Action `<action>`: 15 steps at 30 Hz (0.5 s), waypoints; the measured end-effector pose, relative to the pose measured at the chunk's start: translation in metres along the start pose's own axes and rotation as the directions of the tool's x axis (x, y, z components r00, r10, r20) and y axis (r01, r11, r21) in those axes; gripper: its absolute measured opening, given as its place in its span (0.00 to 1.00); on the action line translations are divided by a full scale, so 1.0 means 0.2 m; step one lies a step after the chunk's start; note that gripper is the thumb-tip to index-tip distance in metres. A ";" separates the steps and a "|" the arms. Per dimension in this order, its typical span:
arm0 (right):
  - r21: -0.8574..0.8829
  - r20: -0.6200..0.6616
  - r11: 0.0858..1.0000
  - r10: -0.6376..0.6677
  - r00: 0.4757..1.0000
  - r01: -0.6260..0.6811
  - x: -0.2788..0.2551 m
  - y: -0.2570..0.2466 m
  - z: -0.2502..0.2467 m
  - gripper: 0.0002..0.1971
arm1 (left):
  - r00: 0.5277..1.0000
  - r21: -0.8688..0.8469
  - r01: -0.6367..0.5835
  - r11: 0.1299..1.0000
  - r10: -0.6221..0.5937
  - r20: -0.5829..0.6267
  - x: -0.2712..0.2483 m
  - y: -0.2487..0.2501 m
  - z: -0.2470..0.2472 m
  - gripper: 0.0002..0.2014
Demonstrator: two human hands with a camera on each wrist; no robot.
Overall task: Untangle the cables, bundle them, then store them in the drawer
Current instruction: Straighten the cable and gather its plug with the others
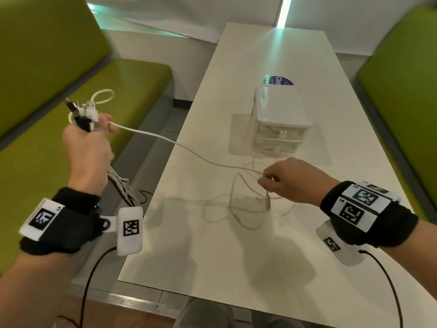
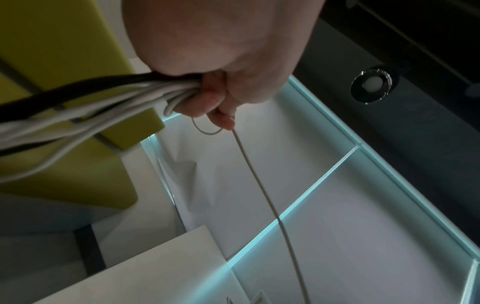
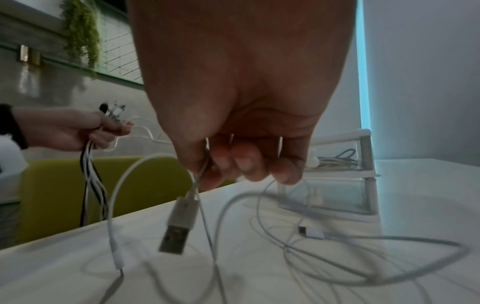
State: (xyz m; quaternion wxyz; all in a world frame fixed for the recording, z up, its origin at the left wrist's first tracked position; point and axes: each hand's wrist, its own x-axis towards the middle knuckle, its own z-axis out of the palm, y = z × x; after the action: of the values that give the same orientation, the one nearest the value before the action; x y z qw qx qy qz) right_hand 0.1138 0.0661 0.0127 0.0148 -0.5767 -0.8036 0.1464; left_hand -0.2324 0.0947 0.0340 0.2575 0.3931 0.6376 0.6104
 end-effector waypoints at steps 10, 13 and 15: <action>0.464 0.095 0.881 0.056 0.994 -0.094 -0.02 -0.04 -0.04 0.20 | 0.995 -0.078 0.088 0.993 -0.084 0.058 -0.02 -0.07 -0.03 0.10; 0.589 -0.013 0.805 0.108 0.994 -0.080 0.00 -0.08 -0.10 0.22 | 0.995 -0.064 0.055 0.996 -0.049 0.089 -0.04 -0.06 -0.05 0.08; 0.648 -0.067 0.760 0.110 0.992 -0.040 0.02 -0.12 -0.13 0.23 | 0.995 -0.076 0.042 0.996 -0.035 0.090 -0.04 -0.05 -0.07 0.08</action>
State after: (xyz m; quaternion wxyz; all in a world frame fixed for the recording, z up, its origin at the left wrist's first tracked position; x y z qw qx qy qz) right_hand 0.0952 0.0678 0.0430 0.2469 -0.5748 -0.6786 0.3849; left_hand -0.2400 0.0807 0.0242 0.3124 0.3970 0.6088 0.6116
